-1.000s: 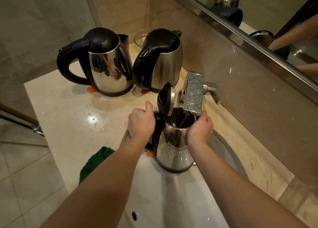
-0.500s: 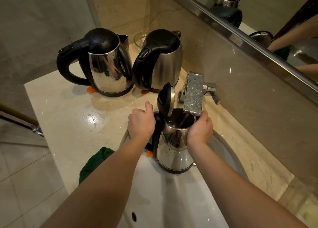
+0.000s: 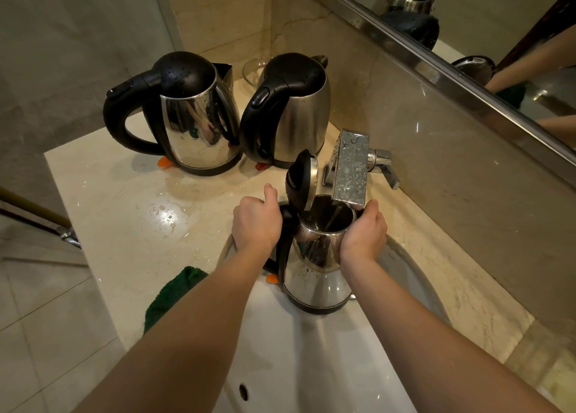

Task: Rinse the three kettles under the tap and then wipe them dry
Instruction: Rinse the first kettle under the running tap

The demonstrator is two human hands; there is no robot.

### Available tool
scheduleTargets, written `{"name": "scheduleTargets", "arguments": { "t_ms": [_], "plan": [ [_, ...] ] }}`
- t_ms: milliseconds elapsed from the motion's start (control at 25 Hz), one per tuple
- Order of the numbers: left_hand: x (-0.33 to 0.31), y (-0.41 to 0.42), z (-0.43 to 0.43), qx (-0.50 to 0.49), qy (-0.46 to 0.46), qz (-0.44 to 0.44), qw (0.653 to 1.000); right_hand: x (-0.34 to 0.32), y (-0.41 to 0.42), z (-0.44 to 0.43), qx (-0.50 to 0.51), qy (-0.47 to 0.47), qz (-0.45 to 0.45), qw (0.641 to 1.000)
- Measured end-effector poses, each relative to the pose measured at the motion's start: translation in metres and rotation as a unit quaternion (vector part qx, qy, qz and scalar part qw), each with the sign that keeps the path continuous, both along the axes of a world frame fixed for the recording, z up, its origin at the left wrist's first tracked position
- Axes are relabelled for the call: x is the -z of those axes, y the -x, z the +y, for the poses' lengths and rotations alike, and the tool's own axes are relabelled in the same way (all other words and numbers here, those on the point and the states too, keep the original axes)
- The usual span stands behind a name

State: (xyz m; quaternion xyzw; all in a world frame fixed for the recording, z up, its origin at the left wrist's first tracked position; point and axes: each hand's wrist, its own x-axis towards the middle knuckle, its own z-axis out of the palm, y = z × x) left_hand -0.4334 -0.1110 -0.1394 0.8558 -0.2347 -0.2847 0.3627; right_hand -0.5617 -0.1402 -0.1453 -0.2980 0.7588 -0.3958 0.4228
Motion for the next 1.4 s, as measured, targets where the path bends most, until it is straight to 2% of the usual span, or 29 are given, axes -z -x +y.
{"name": "scheduleTargets", "arguments": {
  "t_ms": [1400],
  "plan": [
    [0.0024, 0.0000, -0.0029, -0.002, 0.001, 0.001, 1.000, -0.0005, 0.0023, -0.0027, -0.004, 0.004, 0.009, 1.000]
  ]
}}
